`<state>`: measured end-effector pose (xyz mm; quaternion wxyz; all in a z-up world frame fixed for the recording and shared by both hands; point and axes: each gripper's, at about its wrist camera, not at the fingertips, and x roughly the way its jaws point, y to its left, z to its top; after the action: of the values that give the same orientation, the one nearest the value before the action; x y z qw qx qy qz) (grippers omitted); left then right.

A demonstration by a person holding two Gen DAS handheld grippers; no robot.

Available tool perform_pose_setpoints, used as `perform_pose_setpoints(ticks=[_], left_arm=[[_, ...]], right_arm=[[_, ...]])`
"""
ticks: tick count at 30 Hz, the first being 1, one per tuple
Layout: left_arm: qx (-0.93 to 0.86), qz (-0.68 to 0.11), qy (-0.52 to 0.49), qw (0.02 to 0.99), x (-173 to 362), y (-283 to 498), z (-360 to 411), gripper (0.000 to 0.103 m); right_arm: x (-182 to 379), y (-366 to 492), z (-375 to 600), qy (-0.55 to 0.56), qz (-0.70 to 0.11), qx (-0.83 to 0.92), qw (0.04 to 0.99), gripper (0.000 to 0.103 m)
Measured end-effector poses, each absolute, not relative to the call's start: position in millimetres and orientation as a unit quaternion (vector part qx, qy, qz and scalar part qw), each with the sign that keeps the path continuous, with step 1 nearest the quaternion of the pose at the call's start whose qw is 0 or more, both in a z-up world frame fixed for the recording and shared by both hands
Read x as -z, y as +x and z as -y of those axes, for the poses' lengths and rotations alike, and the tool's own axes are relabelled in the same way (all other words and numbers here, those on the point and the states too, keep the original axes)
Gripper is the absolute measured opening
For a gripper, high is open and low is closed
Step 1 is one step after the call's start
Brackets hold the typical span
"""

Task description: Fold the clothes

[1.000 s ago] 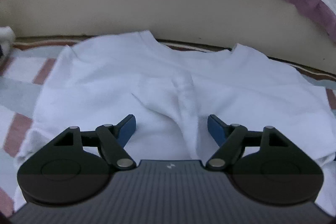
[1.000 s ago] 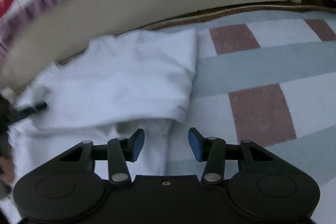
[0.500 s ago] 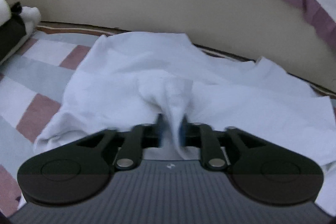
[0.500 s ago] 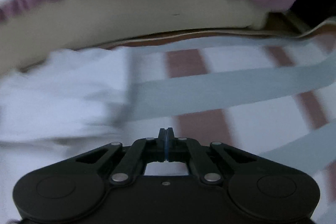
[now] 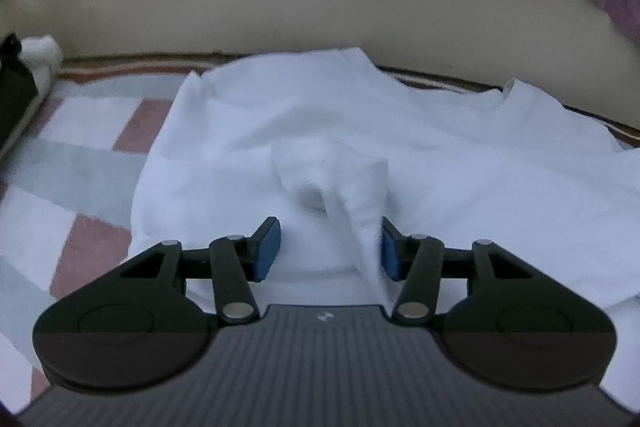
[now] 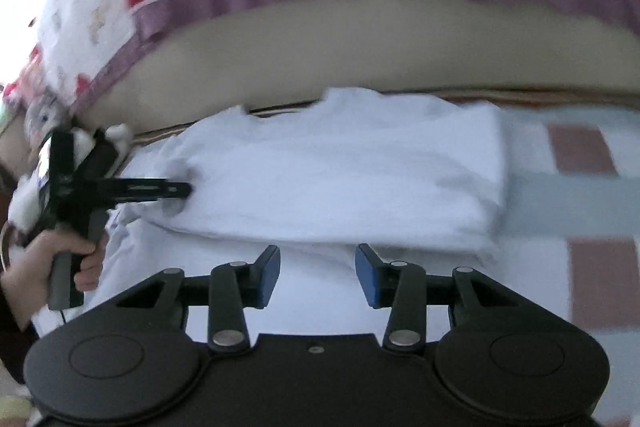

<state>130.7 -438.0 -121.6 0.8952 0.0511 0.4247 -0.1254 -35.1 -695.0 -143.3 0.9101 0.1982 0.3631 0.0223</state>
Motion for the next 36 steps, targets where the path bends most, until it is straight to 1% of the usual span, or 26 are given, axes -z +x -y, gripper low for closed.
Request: perform_pose_setpoints(ticks=[1,2,3,4,5,6,8,9,10,12,13,15,16,18,20,23,24,26,28,32,36], left_arm=[[0.122,-0.419,0.053,0.898,120,130,440,0.038],[0.118,-0.412,0.052,0.902,118,128,441,0.021],[0.113,-0.407,0.051,0.905,116,125,442,0.018],[0.105,-0.403,0.053,0.908,115,123,443,0.018],[0.095,-0.397,0.058,0.911,113,120,442,0.018],[0.084,-0.395,0.061,0.913,111,117,440,0.018],[0.062,-0.391,0.067,0.916,108,112,436,0.024],[0.051,-0.392,0.066,0.916,107,113,432,0.027],[0.044,-0.391,0.063,0.917,106,111,429,0.031],[0.031,-0.383,0.07,0.921,103,105,421,0.043],[0.023,-0.378,0.077,0.922,102,103,418,0.045],[0.009,-0.381,0.076,0.922,100,100,409,0.06],[0.002,-0.382,0.075,0.921,99,99,404,0.062],[0.018,-0.399,0.026,0.916,100,102,390,0.067],[0.041,-0.421,-0.027,0.906,105,107,379,0.069],[0.038,-0.451,-0.012,0.892,119,116,381,0.068],[0.026,-0.444,0.006,0.896,121,116,384,0.067],[0.024,-0.435,0.01,0.9,120,115,383,0.067],[0.021,-0.434,0.011,0.901,114,109,380,0.067],[0.039,-0.445,0.06,0.892,92,90,366,0.068],[0.067,-0.483,0.079,0.869,73,66,335,0.069]], right_arm=[[149,-30,692,0.192,-0.37,-0.019,0.909,0.047],[154,-24,689,0.186,-0.377,-0.015,0.907,0.047],[159,-19,685,0.18,-0.384,-0.012,0.905,0.047],[163,-18,684,0.163,-0.396,0.011,0.904,0.047],[167,-19,687,0.145,-0.411,0.042,0.899,0.044],[168,-22,693,0.143,-0.413,0.053,0.898,0.037],[165,-30,710,0.187,-0.414,0.075,0.888,0.037],[164,-33,719,0.204,-0.418,0.104,0.879,0.043],[165,-37,725,0.206,-0.427,0.143,0.869,0.041],[164,-43,736,0.237,-0.42,0.147,0.864,0.041],[163,-47,741,0.254,-0.415,0.146,0.862,0.042],[156,-50,744,0.278,-0.388,0.127,0.869,0.043],[153,-48,739,0.268,-0.38,0.119,0.877,0.043],[149,-42,727,0.235,-0.371,0.102,0.893,0.043],[154,-33,716,0.191,-0.394,0.101,0.893,0.042],[162,-20,699,0.123,-0.432,0.102,0.888,0.041],[163,-20,699,0.115,-0.436,0.107,0.886,0.042],[166,-20,701,0.106,-0.442,0.121,0.882,0.042],[165,-24,713,0.142,-0.437,0.127,0.879,0.041],[164,-32,731,0.203,-0.428,0.128,0.871,0.041],[166,-35,729,0.228,-0.426,0.126,0.867,0.044]])
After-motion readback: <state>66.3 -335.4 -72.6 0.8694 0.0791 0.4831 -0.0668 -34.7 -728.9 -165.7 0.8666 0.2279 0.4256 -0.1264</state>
